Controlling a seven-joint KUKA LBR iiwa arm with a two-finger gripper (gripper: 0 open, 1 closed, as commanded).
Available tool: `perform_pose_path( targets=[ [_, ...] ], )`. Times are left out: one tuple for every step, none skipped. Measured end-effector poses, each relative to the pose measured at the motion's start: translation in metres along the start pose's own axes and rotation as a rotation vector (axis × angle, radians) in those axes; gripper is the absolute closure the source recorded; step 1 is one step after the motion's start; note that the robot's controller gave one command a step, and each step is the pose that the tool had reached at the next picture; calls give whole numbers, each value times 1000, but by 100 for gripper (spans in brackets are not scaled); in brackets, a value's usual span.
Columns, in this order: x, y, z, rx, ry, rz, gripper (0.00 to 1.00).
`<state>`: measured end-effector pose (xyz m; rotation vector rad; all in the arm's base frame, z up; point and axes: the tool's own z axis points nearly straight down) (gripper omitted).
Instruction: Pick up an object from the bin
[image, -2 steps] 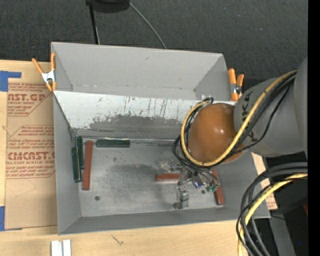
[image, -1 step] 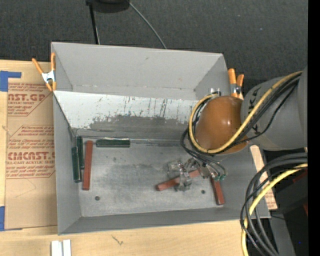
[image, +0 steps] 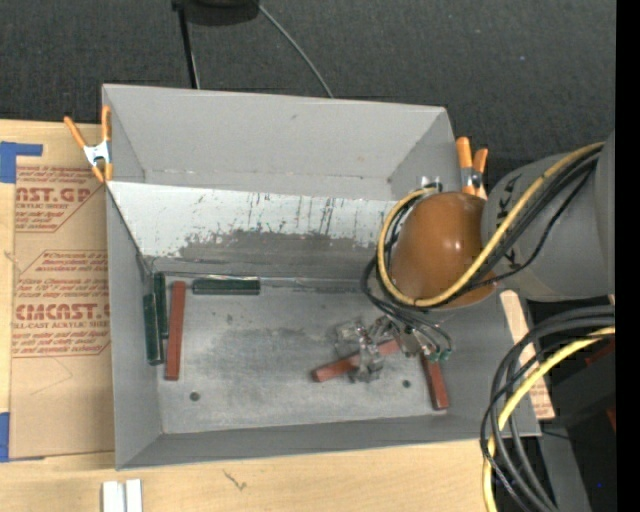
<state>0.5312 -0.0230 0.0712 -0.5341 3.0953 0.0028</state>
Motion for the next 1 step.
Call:
perform_pose_path(
  targets=[
    [22,8,-199,-1,3,-1,100]
  ],
)
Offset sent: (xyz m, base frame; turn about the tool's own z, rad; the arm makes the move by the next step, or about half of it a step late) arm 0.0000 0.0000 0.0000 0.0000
